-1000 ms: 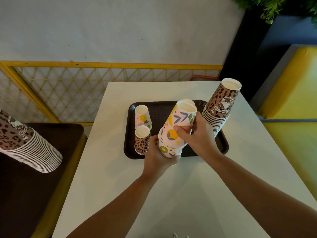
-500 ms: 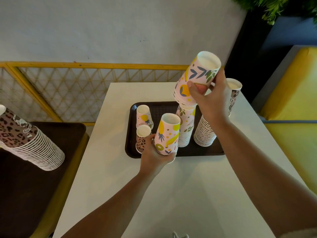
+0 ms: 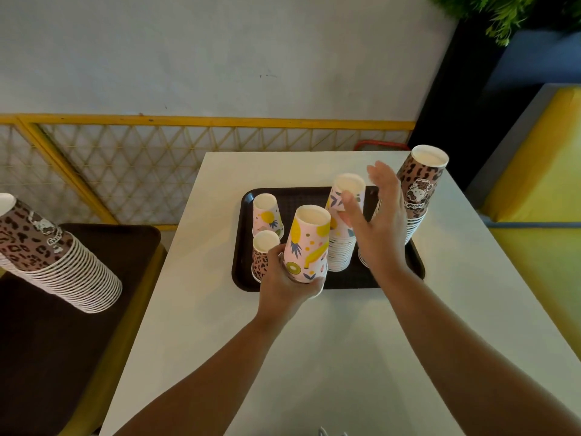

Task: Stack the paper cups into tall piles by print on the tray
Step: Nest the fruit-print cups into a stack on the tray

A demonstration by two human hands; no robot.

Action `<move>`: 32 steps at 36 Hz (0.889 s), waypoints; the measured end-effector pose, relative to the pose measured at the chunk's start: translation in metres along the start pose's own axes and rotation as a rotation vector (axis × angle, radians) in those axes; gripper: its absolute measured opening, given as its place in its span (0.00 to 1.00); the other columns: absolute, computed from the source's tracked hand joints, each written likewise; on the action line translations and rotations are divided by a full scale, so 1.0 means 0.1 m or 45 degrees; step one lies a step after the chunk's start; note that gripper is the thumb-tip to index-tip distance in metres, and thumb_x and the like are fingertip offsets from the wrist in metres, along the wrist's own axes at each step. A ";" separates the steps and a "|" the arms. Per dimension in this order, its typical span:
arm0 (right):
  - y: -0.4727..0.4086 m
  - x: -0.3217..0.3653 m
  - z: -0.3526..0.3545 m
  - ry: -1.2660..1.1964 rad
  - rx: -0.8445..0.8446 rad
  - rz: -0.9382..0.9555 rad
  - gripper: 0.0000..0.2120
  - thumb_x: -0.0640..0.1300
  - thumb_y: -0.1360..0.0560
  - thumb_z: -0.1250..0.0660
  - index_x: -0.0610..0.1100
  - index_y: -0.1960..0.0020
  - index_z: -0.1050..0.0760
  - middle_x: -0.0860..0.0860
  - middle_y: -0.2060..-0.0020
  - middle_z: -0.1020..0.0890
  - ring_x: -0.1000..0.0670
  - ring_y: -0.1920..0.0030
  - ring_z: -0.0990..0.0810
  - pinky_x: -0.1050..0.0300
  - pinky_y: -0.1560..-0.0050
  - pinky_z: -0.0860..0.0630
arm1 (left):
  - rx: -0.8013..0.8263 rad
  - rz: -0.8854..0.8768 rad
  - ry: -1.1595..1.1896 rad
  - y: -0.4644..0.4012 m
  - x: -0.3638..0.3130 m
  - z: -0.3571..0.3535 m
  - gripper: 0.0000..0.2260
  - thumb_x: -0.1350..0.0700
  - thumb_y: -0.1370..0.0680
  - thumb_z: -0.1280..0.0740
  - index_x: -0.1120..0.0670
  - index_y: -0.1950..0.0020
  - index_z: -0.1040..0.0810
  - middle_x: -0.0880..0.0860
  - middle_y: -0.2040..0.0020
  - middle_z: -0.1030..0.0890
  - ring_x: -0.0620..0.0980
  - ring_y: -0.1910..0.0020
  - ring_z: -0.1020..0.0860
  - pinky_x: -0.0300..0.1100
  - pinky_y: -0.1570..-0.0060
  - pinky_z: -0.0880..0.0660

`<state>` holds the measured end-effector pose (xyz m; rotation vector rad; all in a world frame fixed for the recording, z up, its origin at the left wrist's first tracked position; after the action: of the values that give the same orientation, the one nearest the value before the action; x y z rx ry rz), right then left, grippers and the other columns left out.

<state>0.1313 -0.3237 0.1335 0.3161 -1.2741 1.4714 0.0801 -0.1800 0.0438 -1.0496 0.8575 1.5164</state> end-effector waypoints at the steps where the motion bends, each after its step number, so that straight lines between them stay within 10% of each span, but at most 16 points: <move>1: 0.09 0.02 -0.01 -0.037 0.037 0.001 0.34 0.60 0.30 0.37 0.43 0.31 0.37 0.50 0.37 0.27 0.55 0.38 0.29 0.78 0.45 0.37 | -0.005 0.002 0.005 0.00 0.00 0.00 0.34 0.57 0.36 0.22 0.53 0.35 0.36 0.35 0.51 0.31 0.32 0.52 0.28 0.18 0.62 0.31; 10: 0.50 -0.03 -0.23 -0.056 0.459 -0.184 0.38 0.52 0.35 0.25 0.45 0.30 0.38 0.51 0.38 0.25 0.53 0.39 0.25 0.62 0.45 0.24 | 0.017 -0.010 0.070 -0.02 -0.05 -0.06 0.35 0.57 0.38 0.20 0.54 0.36 0.33 0.39 0.48 0.26 0.33 0.52 0.26 0.20 0.57 0.29; 16: 0.47 -0.05 -0.23 -0.008 0.418 -0.189 0.36 0.51 0.34 0.25 0.42 0.32 0.35 0.49 0.40 0.22 0.52 0.42 0.23 0.58 0.46 0.23 | 0.104 0.006 0.108 -0.01 -0.02 -0.07 0.38 0.52 0.40 0.20 0.50 0.35 0.34 0.41 0.42 0.25 0.40 0.43 0.25 0.36 0.44 0.24; 22: 0.39 -0.08 -0.20 -0.006 0.385 -0.203 0.32 0.51 0.34 0.25 0.42 0.35 0.33 0.48 0.43 0.21 0.51 0.46 0.21 0.53 0.48 0.20 | 0.074 -0.097 0.022 0.02 -0.04 -0.01 0.38 0.59 0.40 0.19 0.52 0.35 0.34 0.42 0.45 0.26 0.37 0.48 0.26 0.18 0.54 0.31; 32: 0.05 0.12 -0.03 -0.125 0.252 -0.192 0.24 0.50 0.34 0.25 0.43 0.43 0.27 0.52 0.52 0.18 0.53 0.52 0.19 0.60 0.55 0.21 | 0.086 -0.098 -0.044 0.05 0.01 -0.03 0.38 0.56 0.40 0.19 0.56 0.35 0.33 0.48 0.42 0.23 0.43 0.44 0.24 0.22 0.54 0.28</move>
<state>0.1241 -0.3142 0.1390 0.6092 -1.1564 1.4694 0.0754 -0.1829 0.0414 -0.9934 0.8298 1.4277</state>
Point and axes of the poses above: each hand's wrist, its own y-axis away from the middle knuckle, its own z-axis out of the back of the hand, x = y × z, the point moved 1 cm from there along -y, towards the middle knuckle
